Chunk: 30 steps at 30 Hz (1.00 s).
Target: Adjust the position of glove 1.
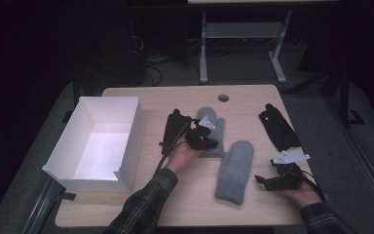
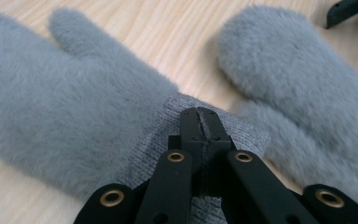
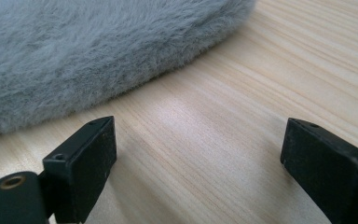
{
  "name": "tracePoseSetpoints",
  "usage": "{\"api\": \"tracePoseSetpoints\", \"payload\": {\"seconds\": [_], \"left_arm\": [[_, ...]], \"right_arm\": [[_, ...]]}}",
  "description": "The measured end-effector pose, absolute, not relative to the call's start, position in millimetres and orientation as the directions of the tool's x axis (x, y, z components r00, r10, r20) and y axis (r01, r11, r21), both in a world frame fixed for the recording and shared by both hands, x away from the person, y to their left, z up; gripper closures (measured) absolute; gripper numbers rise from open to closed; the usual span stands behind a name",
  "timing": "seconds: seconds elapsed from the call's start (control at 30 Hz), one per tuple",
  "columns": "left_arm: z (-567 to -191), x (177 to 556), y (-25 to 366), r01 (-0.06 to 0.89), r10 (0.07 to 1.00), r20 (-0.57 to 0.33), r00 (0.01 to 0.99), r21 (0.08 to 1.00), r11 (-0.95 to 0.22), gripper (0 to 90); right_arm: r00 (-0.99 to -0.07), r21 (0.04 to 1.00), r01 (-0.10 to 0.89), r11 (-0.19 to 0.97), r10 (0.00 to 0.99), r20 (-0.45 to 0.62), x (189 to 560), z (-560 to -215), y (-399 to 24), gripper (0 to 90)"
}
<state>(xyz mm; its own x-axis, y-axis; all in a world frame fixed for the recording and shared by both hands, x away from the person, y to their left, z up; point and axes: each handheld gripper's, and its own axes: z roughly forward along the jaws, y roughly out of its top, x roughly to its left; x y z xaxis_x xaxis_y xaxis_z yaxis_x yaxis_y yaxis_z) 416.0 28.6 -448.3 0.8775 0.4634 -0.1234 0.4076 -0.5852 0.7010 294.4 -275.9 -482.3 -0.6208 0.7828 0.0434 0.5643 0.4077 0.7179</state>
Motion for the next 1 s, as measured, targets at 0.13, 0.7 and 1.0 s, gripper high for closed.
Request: {"api": "tracePoseSetpoints", "payload": {"seconds": [0.13,0.7,1.0], "left_arm": [[-447.7,408.9,36.0,0.411,0.46,-0.133,0.878,0.7,-0.583,89.8],[-450.5,357.7,81.9,0.444,0.434,-0.216,0.874,0.718,-0.536,89.7],[-448.5,332.3,103.6,0.446,0.417,-0.23,0.879,0.706,-0.55,89.7]], "right_arm": [[-0.62,0.72,0.563,0.406,0.783,0.043,294.6,-482.5,-275.7,10.2],[-0.619,0.719,0.561,0.409,0.784,0.037,294.9,-482.5,-275.6,10.2],[-0.617,0.718,0.564,0.407,0.786,0.039,295.1,-482.3,-275.1,10.0]]}}
